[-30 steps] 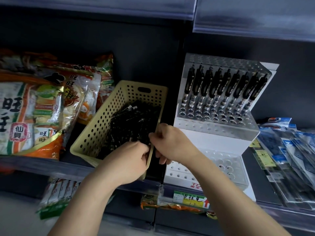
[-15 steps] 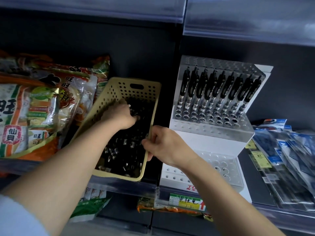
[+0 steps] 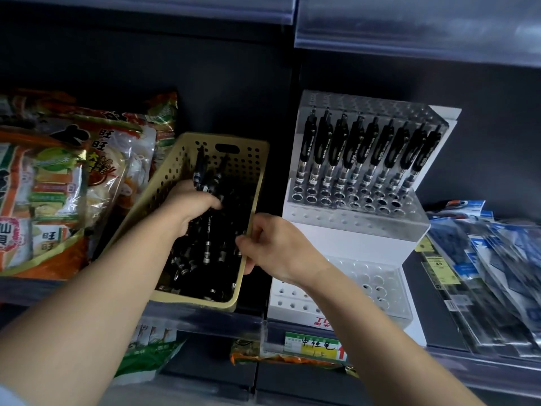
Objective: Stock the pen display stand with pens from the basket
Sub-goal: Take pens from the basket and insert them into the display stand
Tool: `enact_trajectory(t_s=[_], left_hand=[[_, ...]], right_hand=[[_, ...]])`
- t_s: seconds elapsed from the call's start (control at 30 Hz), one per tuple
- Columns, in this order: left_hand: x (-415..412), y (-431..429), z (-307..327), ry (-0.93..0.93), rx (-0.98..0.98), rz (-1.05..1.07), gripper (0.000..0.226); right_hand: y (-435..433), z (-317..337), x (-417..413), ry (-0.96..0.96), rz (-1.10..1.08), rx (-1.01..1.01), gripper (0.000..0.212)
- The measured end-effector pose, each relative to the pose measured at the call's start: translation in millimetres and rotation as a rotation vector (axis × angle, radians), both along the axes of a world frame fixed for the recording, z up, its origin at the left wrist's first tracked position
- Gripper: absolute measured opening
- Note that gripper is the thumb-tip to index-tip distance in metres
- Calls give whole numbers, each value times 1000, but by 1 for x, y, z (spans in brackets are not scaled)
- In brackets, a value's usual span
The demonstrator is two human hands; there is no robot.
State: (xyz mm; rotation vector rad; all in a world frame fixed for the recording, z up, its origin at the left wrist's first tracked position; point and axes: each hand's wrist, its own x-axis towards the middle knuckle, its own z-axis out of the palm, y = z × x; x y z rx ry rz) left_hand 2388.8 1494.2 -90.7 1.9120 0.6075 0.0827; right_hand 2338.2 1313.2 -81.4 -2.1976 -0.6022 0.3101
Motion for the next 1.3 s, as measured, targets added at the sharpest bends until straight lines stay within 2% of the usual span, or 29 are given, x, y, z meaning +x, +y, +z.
enact_trajectory(t_s=[0.1, 0.2, 0.43, 0.57, 0.63, 0.7, 0.73, 0.77, 0.8, 0.87, 0.93, 1.0, 1.03, 1.07, 1.13, 1.23, 1.3], left_hand=[[-7, 0, 10, -81, -115, 27, 31], [-14, -3, 20, -179, -283, 3, 20], [-24, -11, 33, -413, -388, 21, 11], [-30, -19, 49, -559, -592, 52, 10], [-34, -23, 55, -589, -760, 42, 9], [-38, -29, 59, -597, -922, 40, 12], [-41, -33, 61, -601, -989, 36, 15], [-44, -38, 63, -604, -1044, 24, 16], [-49, -43, 66, -601, -1082, 7, 17], [-60, -57, 70, -574, -1121, -28, 22], [-71, -71, 67, -524, -1126, -65, 27], [-81, -87, 58, -478, -1113, -136, 26], [-86, -95, 53, -467, -1096, -151, 28], [-91, -103, 49, -467, -1067, -143, 29], [-98, -116, 44, -490, -994, -128, 19], [-107, -127, 43, -520, -885, -193, 6], [-114, -130, 41, -507, -799, -226, 10]], right_hand=[[2, -2, 1, -5, -34, 5, 22], [5, -4, 1, -10, -69, -2, 20], [4, -7, 2, 119, -121, 79, 22], [2, -2, -1, 139, -123, 38, 26], [0, 4, -4, 61, -100, -96, 36], [1, 8, -10, -179, -161, -152, 43], [2, 9, -14, -281, -211, -75, 44], [4, 10, -20, -322, -254, 83, 42], [8, 10, -26, -283, -285, 288, 39], [15, 16, -34, -13, -296, 682, 47], [18, 19, -38, 385, -248, 1008, 61], [15, 28, -40, 730, -284, 1276, 57], [13, 30, -40, 813, -326, 1351, 54], [10, 32, -40, 844, -372, 1382, 52], [2, 33, -43, 787, -461, 1331, 52], [-10, 35, -49, 530, -526, 1092, 51], [-21, 40, -52, 357, -505, 981, 48]])
